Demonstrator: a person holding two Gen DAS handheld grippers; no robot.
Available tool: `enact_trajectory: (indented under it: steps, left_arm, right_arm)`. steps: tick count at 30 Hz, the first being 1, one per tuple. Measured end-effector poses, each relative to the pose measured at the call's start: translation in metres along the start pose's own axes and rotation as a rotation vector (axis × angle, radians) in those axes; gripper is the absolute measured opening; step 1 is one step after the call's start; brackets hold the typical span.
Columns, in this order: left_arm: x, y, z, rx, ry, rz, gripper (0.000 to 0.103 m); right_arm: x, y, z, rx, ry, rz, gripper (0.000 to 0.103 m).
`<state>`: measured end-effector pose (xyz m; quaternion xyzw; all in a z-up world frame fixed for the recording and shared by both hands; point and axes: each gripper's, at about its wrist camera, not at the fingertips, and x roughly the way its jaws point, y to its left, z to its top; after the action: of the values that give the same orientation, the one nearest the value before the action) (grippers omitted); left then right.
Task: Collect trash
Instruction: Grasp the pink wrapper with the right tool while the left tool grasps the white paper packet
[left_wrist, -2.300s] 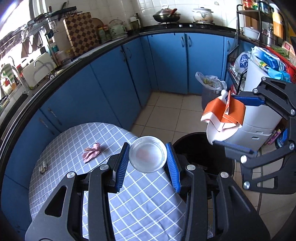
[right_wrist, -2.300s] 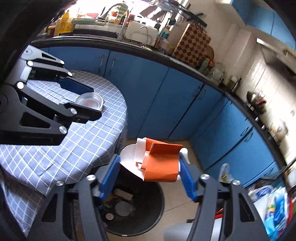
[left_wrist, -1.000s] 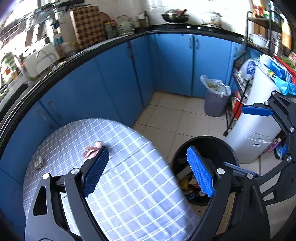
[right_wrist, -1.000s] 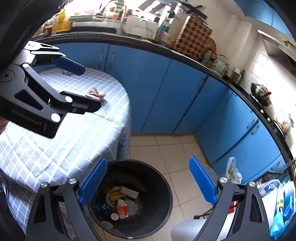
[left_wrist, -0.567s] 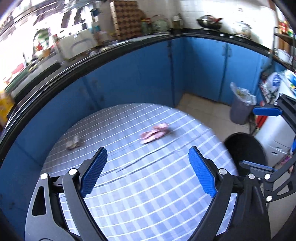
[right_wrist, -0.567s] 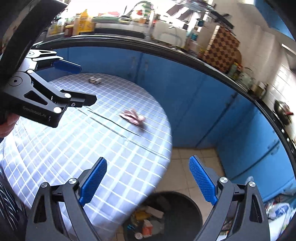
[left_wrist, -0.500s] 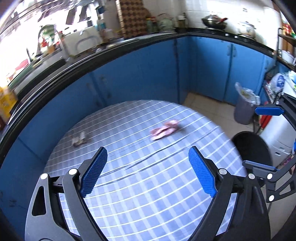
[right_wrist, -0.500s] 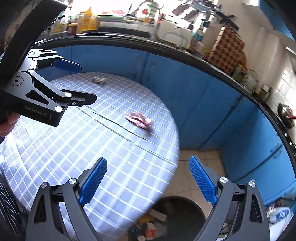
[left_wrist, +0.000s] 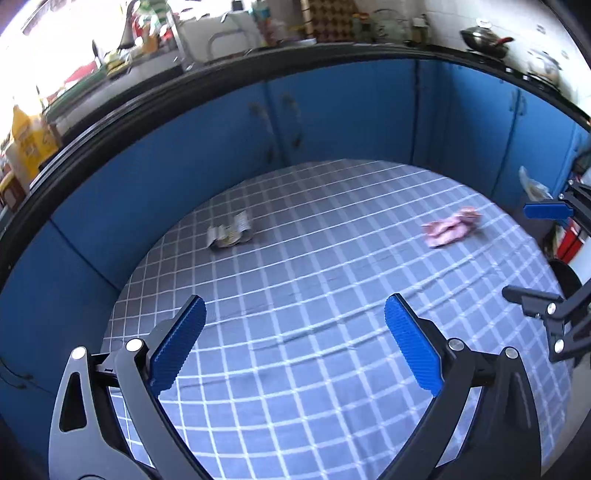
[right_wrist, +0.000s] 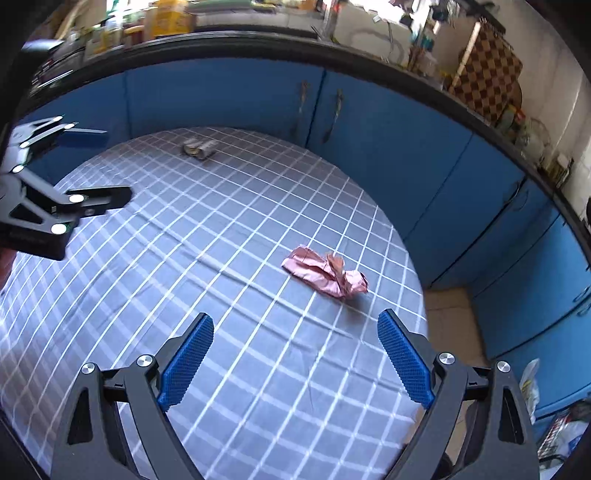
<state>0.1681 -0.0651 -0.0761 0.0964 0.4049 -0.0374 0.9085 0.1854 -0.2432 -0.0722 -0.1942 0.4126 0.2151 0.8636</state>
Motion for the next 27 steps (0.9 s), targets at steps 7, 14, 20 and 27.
enact_trajectory:
  steps: [7, 14, 20, 27]
  left_arm:
    - [0.042, 0.044, 0.009, -0.054, 0.041, 0.026, 0.096]
    - [0.077, 0.084, 0.022, -0.099, 0.073, 0.025, 0.096]
    - [0.11, 0.1, 0.034, -0.11, 0.098, 0.006, 0.096]
    - [0.14, 0.099, 0.055, -0.095, 0.097, -0.006, 0.096]
  right_arm:
    - [0.055, -0.02, 0.019, 0.09, 0.057, 0.009, 0.088]
    - [0.083, -0.032, 0.028, 0.124, 0.059, 0.001, 0.088]
    - [0.087, -0.027, 0.039, 0.103, 0.012, 0.012, 0.059]
    - [0.103, -0.021, 0.062, 0.048, 0.003, 0.02, 0.009]
